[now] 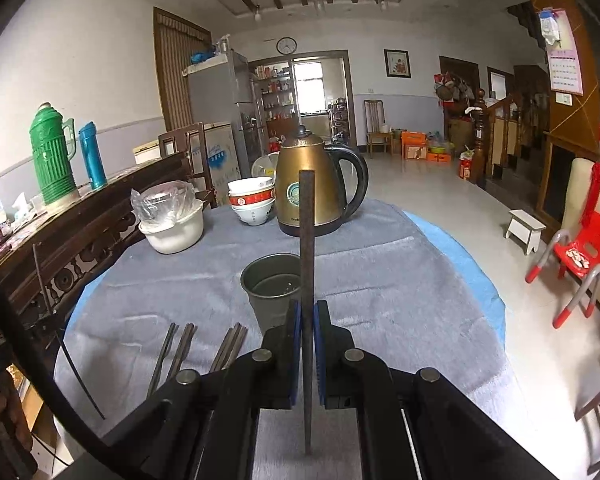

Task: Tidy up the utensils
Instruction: 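Lift the left gripper's chopstick upright while the right gripper lifts its chopstick toward the grey cup, then lower the left gripper's chopstick into the grey perforated cup while the right gripper lowers its chopstick in too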

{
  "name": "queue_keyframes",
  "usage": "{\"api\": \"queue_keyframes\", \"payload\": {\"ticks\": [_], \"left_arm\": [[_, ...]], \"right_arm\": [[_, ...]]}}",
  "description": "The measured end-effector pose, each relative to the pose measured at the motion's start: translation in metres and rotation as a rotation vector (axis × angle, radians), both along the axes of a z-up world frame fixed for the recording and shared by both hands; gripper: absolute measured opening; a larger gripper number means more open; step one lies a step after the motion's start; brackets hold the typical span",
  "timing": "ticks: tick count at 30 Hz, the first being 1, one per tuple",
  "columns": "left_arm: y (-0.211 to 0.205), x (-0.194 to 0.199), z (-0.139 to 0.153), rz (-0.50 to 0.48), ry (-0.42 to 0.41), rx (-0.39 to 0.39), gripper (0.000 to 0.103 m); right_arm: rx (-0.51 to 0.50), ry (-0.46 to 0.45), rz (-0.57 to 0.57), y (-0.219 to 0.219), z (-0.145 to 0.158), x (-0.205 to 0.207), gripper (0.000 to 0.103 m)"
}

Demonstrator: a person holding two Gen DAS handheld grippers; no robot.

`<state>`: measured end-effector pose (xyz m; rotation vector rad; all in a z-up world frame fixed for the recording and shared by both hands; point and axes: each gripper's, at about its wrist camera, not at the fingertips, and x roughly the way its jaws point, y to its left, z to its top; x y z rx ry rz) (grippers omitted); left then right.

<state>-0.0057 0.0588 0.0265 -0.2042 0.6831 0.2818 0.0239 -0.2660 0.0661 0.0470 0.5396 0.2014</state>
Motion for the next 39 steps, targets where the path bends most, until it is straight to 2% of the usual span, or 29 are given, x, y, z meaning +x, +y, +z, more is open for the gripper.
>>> {"api": "queue_keyframes", "payload": {"ticks": [11,19,24,27,34,39], "left_arm": [[-0.01,-0.018,0.009,-0.038,0.012,-0.006,0.007],[-0.002,-0.004,0.025,-0.045,-0.017,-0.086,0.007],[0.002,0.017,0.053,-0.044,-0.078,-0.211,0.007],[-0.009,0.041,0.071,-0.08,-0.093,-0.265,0.007],[-0.05,0.087,0.111,-0.174,-0.143,-0.325,0.007],[-0.086,0.123,0.122,-0.241,-0.162,-0.343,0.007]], "right_arm": [[-0.005,0.001,0.006,0.001,0.001,-0.008,0.007],[0.018,-0.012,-0.006,-0.003,0.011,-0.001,0.007],[0.072,-0.046,-0.005,-0.012,0.033,0.005,0.007],[0.128,-0.058,-0.011,-0.021,0.048,0.015,0.007],[0.237,-0.113,-0.014,-0.037,0.087,0.04,0.007],[0.295,-0.119,-0.011,-0.038,0.1,0.071,0.007]]}}
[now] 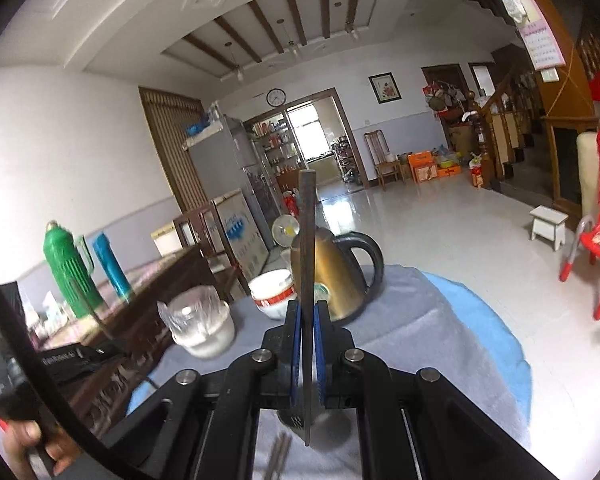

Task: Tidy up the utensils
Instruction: 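Lower the left gripper's chopstick into the grey perforated cup while the right gripper lowers its chopstick in too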

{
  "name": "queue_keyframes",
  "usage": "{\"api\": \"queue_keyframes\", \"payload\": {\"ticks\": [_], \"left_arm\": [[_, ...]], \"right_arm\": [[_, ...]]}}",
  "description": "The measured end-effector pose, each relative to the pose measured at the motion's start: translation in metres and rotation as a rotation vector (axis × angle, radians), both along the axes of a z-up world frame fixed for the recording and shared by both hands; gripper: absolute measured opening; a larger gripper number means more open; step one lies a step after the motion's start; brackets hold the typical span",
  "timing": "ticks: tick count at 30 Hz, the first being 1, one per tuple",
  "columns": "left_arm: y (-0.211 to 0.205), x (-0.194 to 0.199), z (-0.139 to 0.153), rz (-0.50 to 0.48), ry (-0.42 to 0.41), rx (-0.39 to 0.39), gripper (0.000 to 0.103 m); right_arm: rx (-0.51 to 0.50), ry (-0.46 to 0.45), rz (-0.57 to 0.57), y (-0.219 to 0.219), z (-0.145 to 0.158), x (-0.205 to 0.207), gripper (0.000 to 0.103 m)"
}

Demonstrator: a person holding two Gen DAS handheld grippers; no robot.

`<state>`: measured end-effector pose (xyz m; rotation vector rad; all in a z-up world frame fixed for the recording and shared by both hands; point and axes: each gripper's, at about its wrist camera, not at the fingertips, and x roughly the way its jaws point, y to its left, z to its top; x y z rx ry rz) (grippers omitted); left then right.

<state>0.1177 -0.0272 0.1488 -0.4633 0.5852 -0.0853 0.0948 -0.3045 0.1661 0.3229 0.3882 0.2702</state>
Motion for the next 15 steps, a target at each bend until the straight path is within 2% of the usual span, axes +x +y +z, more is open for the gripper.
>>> {"api": "queue_keyframes", "payload": {"ticks": [6,9,15], "left_arm": [[-0.041,0.046,-0.017,-0.051,0.019,0.051,0.007],[-0.047,0.061,-0.028,-0.06,0.036,0.051,0.007],[-0.058,0.081,-0.055,-0.073,0.091,0.099,0.007]], "right_arm": [[-0.025,0.009,-0.002,0.013,-0.009,0.036,0.007],[-0.039,0.028,-0.002,0.018,-0.02,0.05,0.007],[-0.079,0.079,0.009,0.026,-0.046,0.071,0.007]]}}
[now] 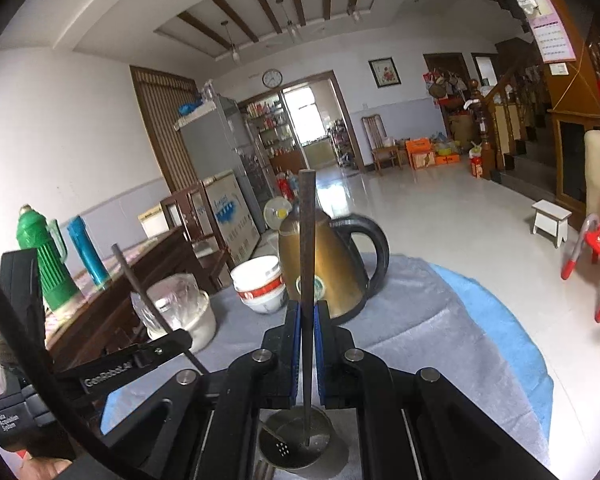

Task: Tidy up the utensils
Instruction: 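Lower the left gripper's chopstick into the grey perforated cup while the right gripper lowers its chopstick in too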

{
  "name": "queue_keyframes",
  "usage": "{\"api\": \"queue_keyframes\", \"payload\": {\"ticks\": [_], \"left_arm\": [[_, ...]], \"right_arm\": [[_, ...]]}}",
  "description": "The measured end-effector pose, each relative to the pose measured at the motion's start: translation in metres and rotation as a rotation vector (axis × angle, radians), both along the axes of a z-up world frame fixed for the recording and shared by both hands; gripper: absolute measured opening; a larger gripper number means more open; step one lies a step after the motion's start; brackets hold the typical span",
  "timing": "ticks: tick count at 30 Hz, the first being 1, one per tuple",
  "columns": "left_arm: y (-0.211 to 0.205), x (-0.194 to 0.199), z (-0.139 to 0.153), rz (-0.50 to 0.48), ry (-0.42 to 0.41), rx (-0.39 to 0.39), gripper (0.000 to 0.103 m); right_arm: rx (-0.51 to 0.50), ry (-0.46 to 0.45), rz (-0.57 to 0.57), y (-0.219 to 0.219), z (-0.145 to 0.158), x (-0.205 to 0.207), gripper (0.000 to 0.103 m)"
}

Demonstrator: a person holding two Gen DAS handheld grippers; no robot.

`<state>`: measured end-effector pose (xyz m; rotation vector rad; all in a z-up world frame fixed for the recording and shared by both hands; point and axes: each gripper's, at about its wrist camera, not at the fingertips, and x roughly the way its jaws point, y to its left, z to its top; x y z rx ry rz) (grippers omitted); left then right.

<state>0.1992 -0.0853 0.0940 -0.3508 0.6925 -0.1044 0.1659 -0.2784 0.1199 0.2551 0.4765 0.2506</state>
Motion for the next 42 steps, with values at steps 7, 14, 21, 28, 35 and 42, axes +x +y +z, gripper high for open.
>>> {"api": "queue_keyframes", "payload": {"ticks": [7,14,21,28,35,42], "left_arm": [[-0.009,0.004,-0.013,-0.033,0.022,0.037,0.007],[-0.019,0.003,-0.018,-0.056,0.028,0.068,0.007],[-0.02,0.005,-0.023,-0.056,0.039,0.098,0.007],[-0.021,0.006,-0.025,-0.054,0.048,0.115,0.007],[-0.02,0.007,-0.027,-0.044,0.055,0.125,0.007],[-0.022,0.009,-0.029,-0.044,0.063,0.135,0.007]], "right_arm": [[-0.024,0.053,0.009,0.003,-0.022,0.012,0.007],[-0.044,0.08,0.018,0.007,-0.034,0.017,0.007],[-0.051,0.094,0.024,0.011,-0.038,0.018,0.007],[-0.057,0.108,0.025,0.012,-0.043,0.02,0.007],[-0.068,0.116,0.027,0.016,-0.046,0.022,0.007],[-0.072,0.126,0.029,0.017,-0.051,0.023,0.007]]}}
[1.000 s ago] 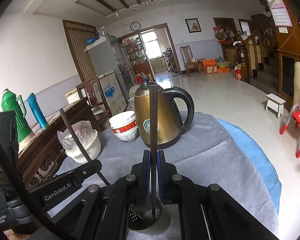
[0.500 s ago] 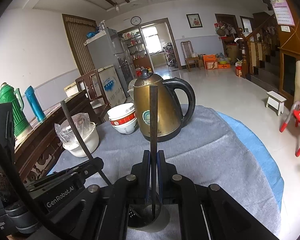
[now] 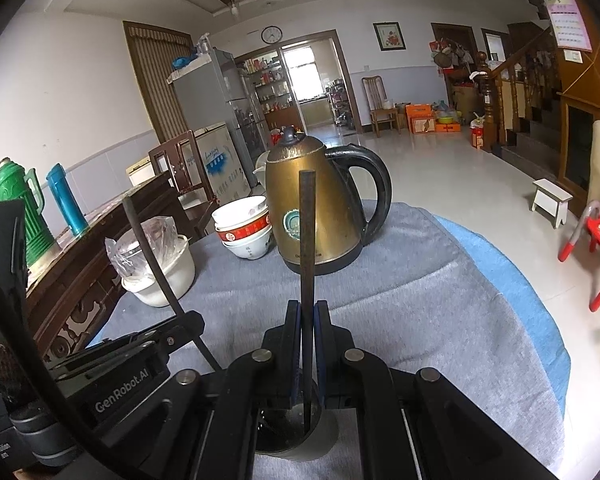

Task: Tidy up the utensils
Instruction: 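Lower the left gripper's chopstick into the grey perforated cup while the right gripper lowers its chopstick in too, then open the left gripper to release its chopstick while the right gripper opens too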

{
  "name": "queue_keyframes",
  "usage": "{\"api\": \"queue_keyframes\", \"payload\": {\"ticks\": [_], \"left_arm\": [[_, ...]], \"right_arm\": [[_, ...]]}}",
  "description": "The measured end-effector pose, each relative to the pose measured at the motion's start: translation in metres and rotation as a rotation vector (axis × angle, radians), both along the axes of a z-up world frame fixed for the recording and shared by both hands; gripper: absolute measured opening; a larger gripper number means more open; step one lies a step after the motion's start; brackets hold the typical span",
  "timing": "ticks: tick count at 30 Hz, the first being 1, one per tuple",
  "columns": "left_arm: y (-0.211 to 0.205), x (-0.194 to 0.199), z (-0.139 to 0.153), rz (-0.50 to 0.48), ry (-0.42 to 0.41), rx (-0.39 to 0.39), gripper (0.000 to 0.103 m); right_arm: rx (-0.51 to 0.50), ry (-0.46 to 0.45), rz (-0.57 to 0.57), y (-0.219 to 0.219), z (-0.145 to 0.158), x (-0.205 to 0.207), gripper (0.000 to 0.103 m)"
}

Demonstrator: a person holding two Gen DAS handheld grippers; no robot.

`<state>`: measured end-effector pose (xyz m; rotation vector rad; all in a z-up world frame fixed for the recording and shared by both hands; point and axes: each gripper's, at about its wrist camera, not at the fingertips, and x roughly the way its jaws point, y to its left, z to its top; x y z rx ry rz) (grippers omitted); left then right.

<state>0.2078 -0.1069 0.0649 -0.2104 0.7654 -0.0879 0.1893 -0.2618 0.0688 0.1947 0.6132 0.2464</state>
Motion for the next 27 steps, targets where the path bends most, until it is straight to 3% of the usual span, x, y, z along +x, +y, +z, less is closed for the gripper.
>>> {"api": "queue_keyframes", "payload": {"ticks": [27], "left_arm": [[-0.001,0.004,-0.004,-0.008,0.034,0.005,0.007]], "right_arm": [[-0.005,0.042,-0.001,0.0,-0.011,0.003,0.009]]}}
